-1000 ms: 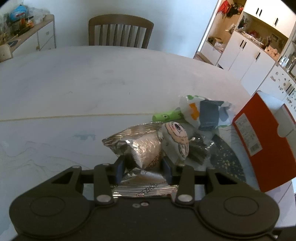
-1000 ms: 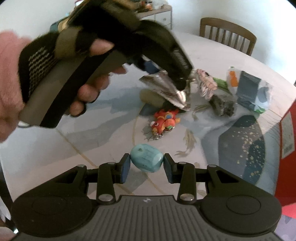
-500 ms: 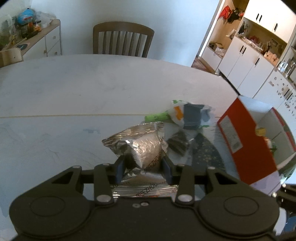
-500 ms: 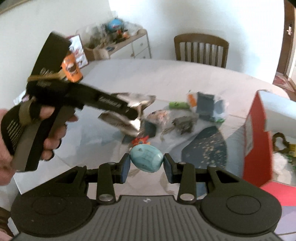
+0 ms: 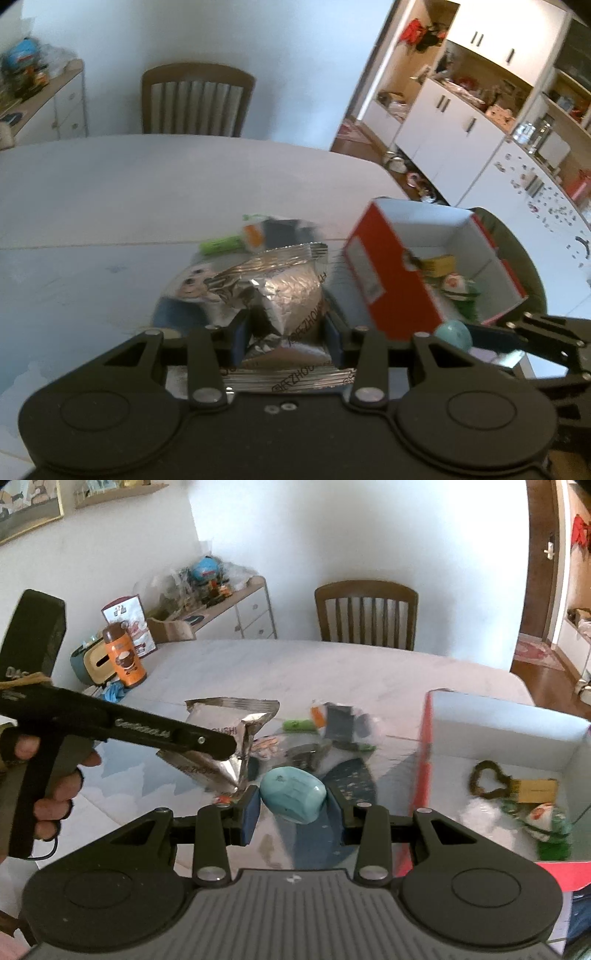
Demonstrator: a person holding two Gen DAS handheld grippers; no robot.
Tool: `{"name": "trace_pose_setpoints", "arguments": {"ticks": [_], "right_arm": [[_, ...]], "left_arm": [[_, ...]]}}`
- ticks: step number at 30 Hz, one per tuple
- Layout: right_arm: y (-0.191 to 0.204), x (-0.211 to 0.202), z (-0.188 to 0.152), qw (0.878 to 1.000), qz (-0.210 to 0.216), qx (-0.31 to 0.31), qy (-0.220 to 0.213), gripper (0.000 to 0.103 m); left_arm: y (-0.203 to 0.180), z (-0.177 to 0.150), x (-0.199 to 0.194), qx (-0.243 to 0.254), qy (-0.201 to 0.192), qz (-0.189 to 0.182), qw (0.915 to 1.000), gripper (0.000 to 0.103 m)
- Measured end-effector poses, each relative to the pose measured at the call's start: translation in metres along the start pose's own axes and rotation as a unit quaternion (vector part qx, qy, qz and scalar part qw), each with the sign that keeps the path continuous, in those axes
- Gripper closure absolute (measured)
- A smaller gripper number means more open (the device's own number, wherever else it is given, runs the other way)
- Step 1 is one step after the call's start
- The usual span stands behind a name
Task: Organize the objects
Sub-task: 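Carry the foil pack and blue egg with both tools into the red box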
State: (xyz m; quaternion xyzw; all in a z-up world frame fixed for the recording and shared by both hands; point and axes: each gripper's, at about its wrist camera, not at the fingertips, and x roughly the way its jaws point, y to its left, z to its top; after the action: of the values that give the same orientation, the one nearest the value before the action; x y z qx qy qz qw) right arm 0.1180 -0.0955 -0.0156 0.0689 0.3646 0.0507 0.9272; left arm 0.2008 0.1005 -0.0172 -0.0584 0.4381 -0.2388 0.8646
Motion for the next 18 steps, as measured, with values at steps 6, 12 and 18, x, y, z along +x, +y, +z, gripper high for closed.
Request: {"name": "trace_pose_setpoints", "arguments": {"ticks": [6,12,18], "right_arm": [[-0.035,-0.02,-0.001,1.0,-0.015,0.009,-0.011,0.065],[-0.073,-0.034,-0.003,0.999,-0.033,0.014,-0.011,0.065],[-0.112,-0.044,-0.007,0.998,-0.053,0.023,-0.012,0.065]], "left_arm": [[-0.042,0.004,0.001,0.019,0.0,-0.018,0.9997,0.062],[-0.081,0.007,0.014,0.036,0.003,-0.031,0.9989,0.062],[-0.117,0.009,0.033,0.054,0.011,-0.038,0.9977,0.062]]}}
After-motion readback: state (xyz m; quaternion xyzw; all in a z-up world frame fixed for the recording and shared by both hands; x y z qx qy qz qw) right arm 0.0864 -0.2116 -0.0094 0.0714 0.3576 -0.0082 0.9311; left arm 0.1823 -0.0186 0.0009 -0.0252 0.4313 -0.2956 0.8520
